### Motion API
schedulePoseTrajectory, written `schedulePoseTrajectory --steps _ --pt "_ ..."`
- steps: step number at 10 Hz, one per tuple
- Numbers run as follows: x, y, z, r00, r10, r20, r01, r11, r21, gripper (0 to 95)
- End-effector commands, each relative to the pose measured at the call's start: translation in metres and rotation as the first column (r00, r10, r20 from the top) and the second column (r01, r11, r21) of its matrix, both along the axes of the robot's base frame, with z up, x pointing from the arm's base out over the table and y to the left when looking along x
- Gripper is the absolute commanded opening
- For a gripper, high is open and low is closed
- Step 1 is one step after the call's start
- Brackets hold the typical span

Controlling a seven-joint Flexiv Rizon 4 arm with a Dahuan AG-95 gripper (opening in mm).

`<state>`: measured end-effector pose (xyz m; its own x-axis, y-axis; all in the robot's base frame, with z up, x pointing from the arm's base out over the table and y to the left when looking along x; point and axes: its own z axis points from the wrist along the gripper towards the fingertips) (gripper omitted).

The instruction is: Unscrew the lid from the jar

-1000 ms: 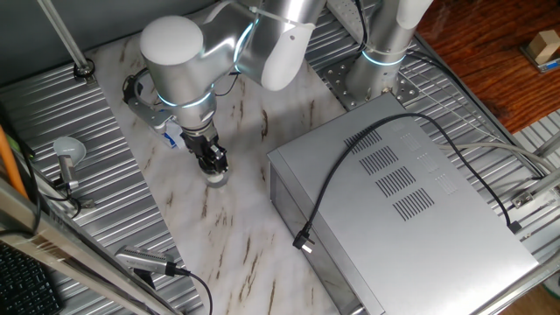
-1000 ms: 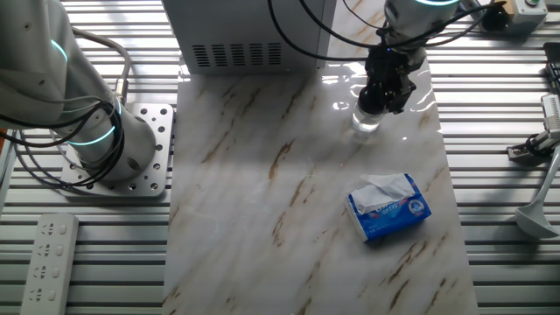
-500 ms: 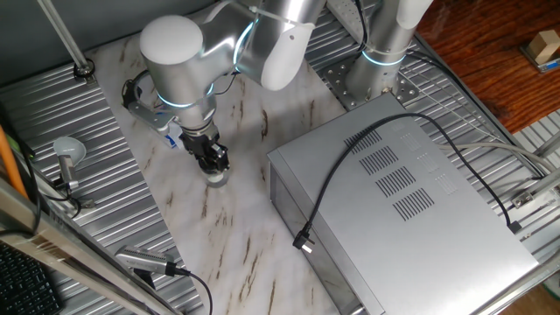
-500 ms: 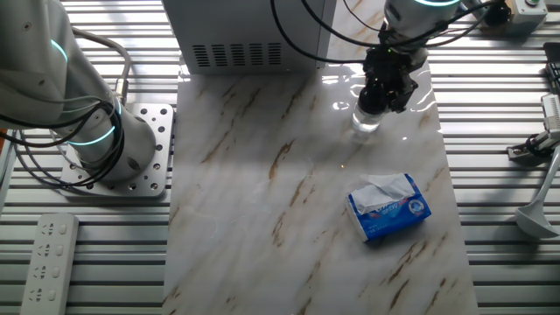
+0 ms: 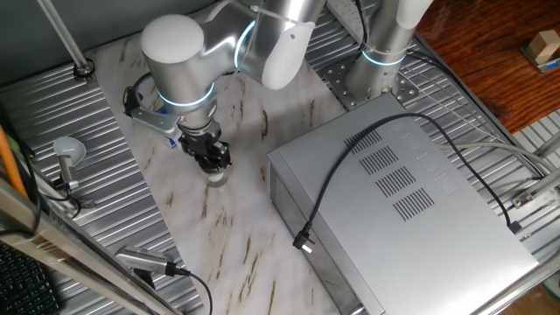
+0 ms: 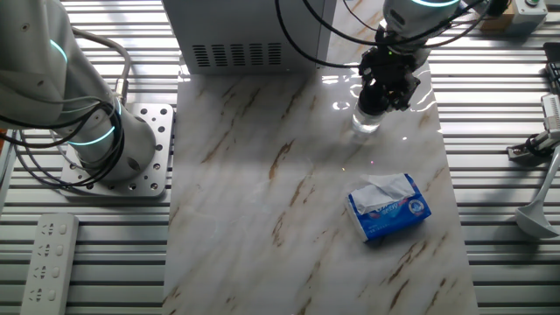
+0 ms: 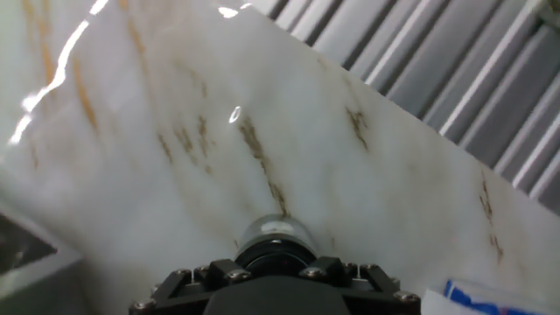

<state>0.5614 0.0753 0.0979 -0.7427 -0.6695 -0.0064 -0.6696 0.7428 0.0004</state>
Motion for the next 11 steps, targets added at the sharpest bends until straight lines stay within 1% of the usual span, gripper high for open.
schedulePoseTrajectory --steps 1,2,4,7,11 --pt "0.0004 0.0001 -0.0006 0.993 0.119 0.005 -0.119 0.993 0.001 38.0" --pt "0.0003 0.0001 -0.0006 0.987 0.161 0.005 -0.161 0.987 -0.001 38.0" --pt "0.0003 0.0001 -0.0006 0.978 0.209 0.005 -0.209 0.978 -0.002 38.0" --pt "0.0003 0.0001 -0.0006 0.969 0.246 0.008 -0.246 0.969 -0.002 38.0" --pt "0.0002 0.0001 -0.0006 0.947 0.320 0.011 -0.320 0.947 -0.006 38.0"
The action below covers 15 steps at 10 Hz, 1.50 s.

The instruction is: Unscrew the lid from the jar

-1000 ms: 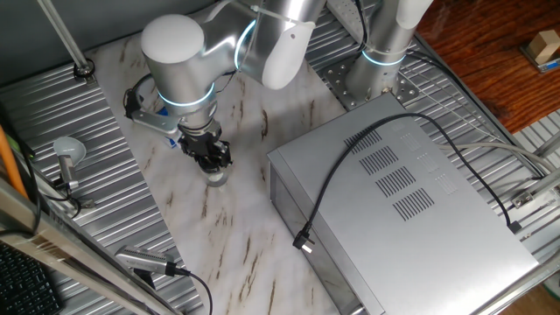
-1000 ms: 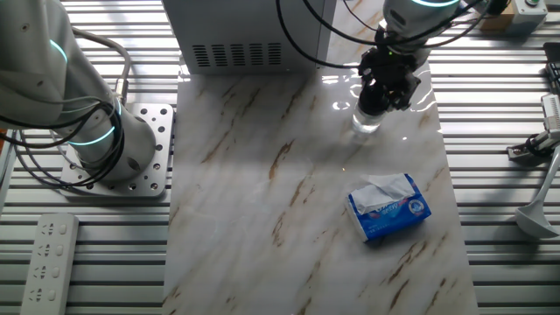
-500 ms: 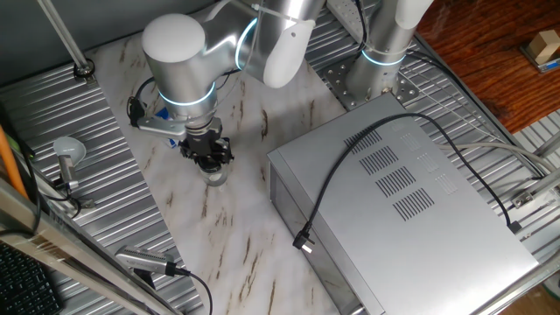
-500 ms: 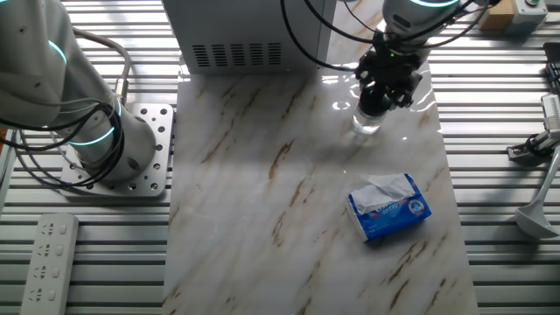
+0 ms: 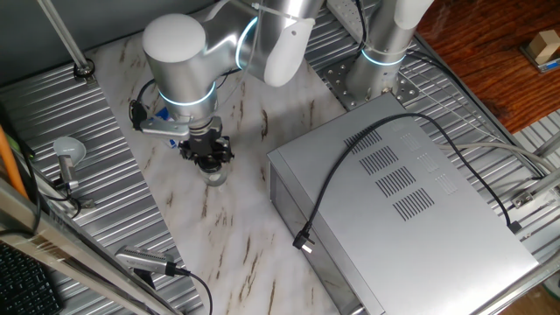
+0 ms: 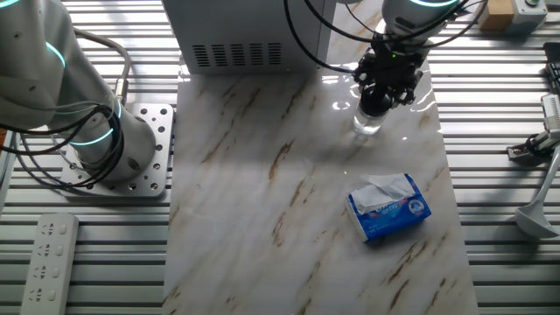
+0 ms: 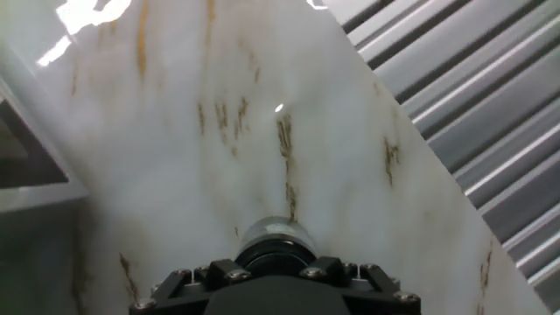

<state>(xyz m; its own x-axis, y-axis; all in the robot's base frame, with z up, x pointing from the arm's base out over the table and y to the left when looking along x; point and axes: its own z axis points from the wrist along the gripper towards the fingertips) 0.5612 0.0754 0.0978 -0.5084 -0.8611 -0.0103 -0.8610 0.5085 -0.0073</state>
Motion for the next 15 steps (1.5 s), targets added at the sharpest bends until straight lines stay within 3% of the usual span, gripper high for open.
schedulePoseTrajectory --steps 1,4,5,6,7,11,12,13,15 --pt "0.0004 0.0000 -0.0006 0.999 0.033 0.005 -0.033 0.999 -0.002 38.0" --pt "0.0004 0.0001 -0.0005 0.997 0.082 0.005 -0.082 0.997 0.000 38.0" --pt "0.0003 0.0001 -0.0005 0.997 0.073 0.004 -0.073 0.997 0.001 57.0" --pt "0.0003 0.0001 -0.0005 0.998 0.061 0.003 -0.061 0.998 0.004 57.0" --pt "0.0004 0.0001 -0.0005 0.999 0.046 0.002 -0.046 0.999 0.004 76.0" --pt "0.0004 0.0001 -0.0004 0.987 -0.163 -0.008 0.163 0.987 -0.002 76.0" --pt "0.0003 0.0001 -0.0004 0.974 -0.225 -0.012 0.224 0.974 -0.004 76.0" --pt "0.0003 0.0001 -0.0005 0.957 -0.291 -0.021 0.290 0.957 -0.010 57.0" --pt "0.0003 0.0000 -0.0005 0.914 -0.404 -0.035 0.403 0.915 -0.015 57.0"
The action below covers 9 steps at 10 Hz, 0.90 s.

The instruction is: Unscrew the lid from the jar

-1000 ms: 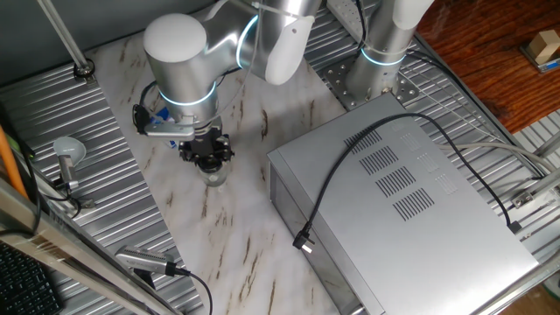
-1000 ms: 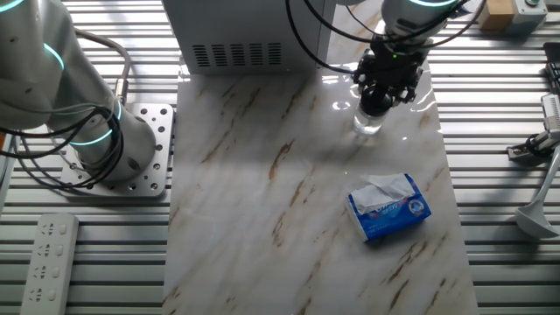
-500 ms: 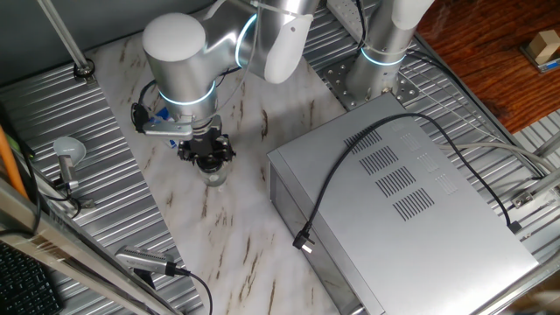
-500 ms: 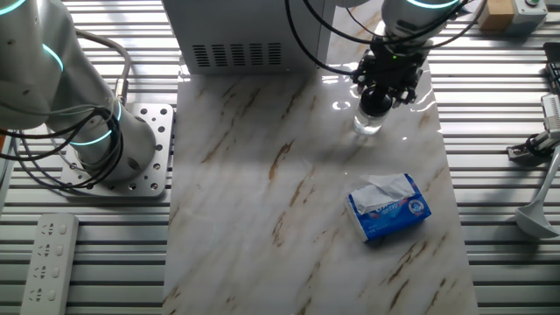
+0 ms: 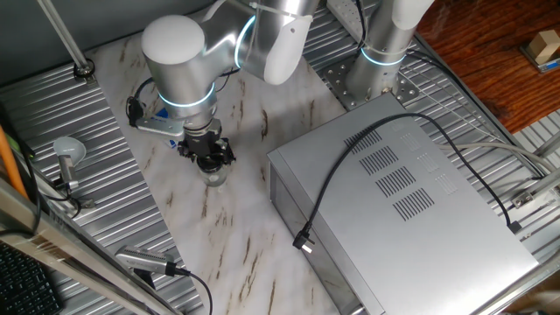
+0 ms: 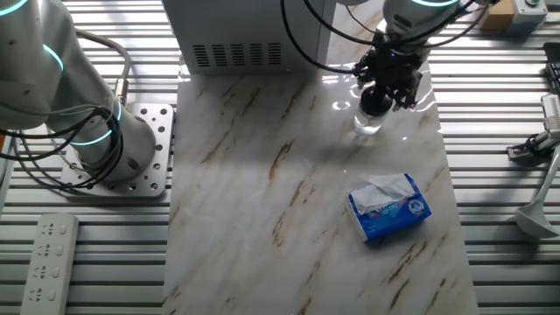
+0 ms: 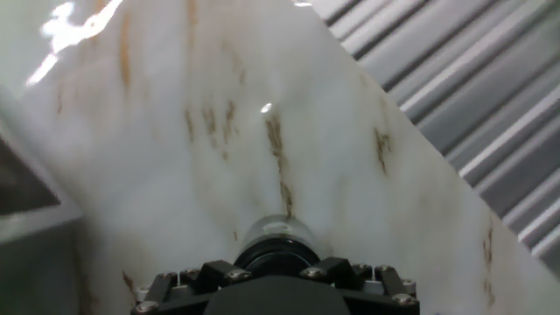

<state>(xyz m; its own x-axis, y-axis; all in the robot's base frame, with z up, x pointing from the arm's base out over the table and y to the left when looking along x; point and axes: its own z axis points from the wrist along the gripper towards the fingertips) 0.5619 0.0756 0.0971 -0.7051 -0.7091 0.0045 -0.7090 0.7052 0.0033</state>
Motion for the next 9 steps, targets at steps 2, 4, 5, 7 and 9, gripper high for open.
schedulePoseTrajectory --steps 2,4,5,7,9 --pt "-0.0003 -0.0003 0.0005 0.978 -0.209 -0.023 0.209 0.978 -0.007 57.0" --pt "-0.0005 -0.0004 0.0004 0.978 -0.207 -0.019 0.207 0.978 -0.005 57.0" --pt "-0.0006 -0.0005 0.0004 0.979 -0.204 -0.018 0.204 0.979 -0.004 57.0" --pt "-0.0010 -0.0006 0.0003 0.978 -0.208 -0.017 0.208 0.978 0.001 76.0" --pt "-0.0008 -0.0009 0.0048 0.975 -0.223 -0.018 0.223 0.975 0.005 76.0"
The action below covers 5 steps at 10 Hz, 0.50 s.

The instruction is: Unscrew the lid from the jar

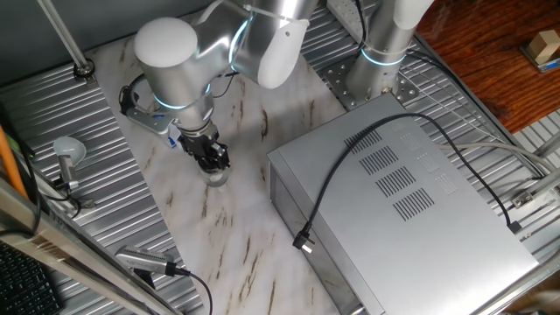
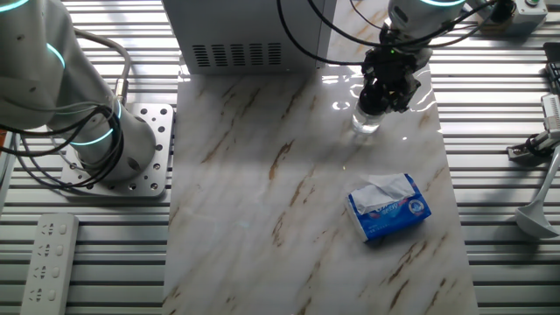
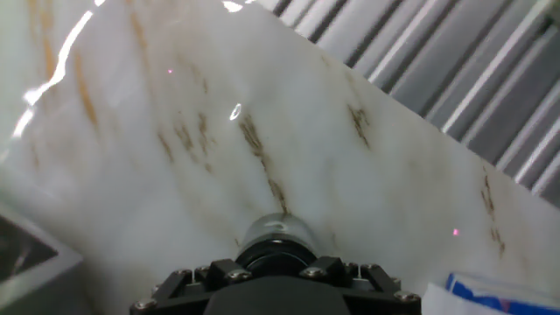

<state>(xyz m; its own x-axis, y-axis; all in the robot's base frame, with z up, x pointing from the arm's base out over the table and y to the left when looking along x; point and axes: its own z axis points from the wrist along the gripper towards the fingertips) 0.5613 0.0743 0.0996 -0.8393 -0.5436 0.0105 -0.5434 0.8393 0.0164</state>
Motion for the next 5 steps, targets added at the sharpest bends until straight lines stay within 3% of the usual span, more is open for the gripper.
schedulePoseTrajectory --steps 1,5 --pt "-0.0007 0.0001 0.0031 1.000 -0.021 -0.003 0.021 1.000 0.003 76.0" --pt "-0.0009 0.0000 0.0030 0.991 -0.134 -0.004 0.134 0.991 0.013 76.0"
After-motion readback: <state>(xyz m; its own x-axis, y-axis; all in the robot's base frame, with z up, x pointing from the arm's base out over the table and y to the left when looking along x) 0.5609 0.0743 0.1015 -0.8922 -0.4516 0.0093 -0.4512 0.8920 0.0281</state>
